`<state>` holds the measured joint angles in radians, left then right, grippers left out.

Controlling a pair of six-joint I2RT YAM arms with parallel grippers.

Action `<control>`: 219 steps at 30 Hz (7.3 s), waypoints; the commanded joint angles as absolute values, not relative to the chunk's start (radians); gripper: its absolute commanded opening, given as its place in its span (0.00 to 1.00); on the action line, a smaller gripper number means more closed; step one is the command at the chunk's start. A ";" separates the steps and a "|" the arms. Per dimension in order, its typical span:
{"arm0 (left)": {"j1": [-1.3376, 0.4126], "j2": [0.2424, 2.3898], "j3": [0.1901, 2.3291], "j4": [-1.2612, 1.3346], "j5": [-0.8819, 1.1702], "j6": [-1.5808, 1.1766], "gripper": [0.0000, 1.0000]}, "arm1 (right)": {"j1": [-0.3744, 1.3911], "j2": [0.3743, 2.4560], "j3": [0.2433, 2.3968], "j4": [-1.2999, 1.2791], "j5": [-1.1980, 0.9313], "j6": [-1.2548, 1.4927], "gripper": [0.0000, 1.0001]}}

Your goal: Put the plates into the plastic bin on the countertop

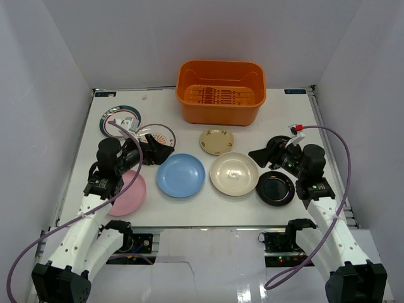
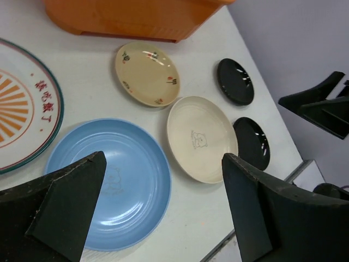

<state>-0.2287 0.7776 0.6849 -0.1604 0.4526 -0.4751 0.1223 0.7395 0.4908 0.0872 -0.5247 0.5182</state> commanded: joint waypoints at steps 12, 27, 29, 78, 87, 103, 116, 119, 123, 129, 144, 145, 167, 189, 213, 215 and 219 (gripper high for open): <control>-0.213 1.003 0.808 -0.474 -0.084 -0.503 0.98 | 0.471 0.838 0.457 0.236 -0.468 0.488 0.70; 0.069 1.343 0.816 -0.266 -0.032 -0.597 0.76 | 0.690 0.969 0.463 0.248 -0.321 0.431 0.70; 0.072 1.390 0.840 -0.230 -0.003 -0.591 0.76 | 0.701 0.976 0.465 0.259 -0.318 0.431 0.70; 0.133 0.804 0.492 0.084 0.584 -0.833 0.00 | 0.809 1.522 1.011 0.313 -0.075 0.709 0.90; 0.133 0.842 0.491 0.195 0.747 -0.936 0.00 | 0.726 1.532 0.969 0.351 -0.116 0.741 0.85; 0.132 1.015 0.638 0.175 0.661 -0.891 0.78 | 0.484 1.572 1.156 0.476 -0.321 0.818 0.08; 0.164 1.281 0.782 0.006 0.184 -0.856 0.93 | 0.288 1.918 1.704 0.214 -0.169 0.597 0.08; 0.207 1.353 0.785 0.011 0.158 -0.874 0.93 | 0.285 2.035 1.859 0.137 -0.091 0.482 0.08; 0.273 1.422 0.792 0.015 0.134 -0.870 0.93 | 0.284 2.128 1.933 0.071 -0.032 0.396 0.08; 0.336 1.505 0.801 0.049 0.101 -0.867 0.93 | 0.284 2.197 1.936 0.075 -0.005 0.359 0.08; 0.347 1.842 1.043 0.031 0.058 -0.830 0.81 | 0.284 2.076 1.812 0.084 0.009 0.357 0.84; 0.347 1.848 1.043 0.035 0.048 -0.830 0.80 | 0.285 2.031 1.786 0.087 -0.029 0.360 0.84; 0.287 1.462 0.704 0.370 0.396 -1.003 0.00 | 0.719 1.597 1.135 0.356 -0.333 0.580 0.90; 0.183 0.782 0.449 0.184 0.797 -0.953 0.00 | 0.781 1.536 1.066 0.327 -0.020 0.657 0.08; -0.222 0.876 0.716 -0.227 0.400 -0.443 0.98 | 0.336 2.054 1.903 0.034 -0.035 0.543 0.08; -0.222 0.891 0.710 -0.224 0.381 -0.430 0.98 | 0.336 2.126 1.983 0.002 -0.015 0.522 0.08; -0.222 0.908 0.704 -0.225 0.361 -0.414 0.98 | 0.331 2.180 2.005 -0.040 0.026 0.503 0.12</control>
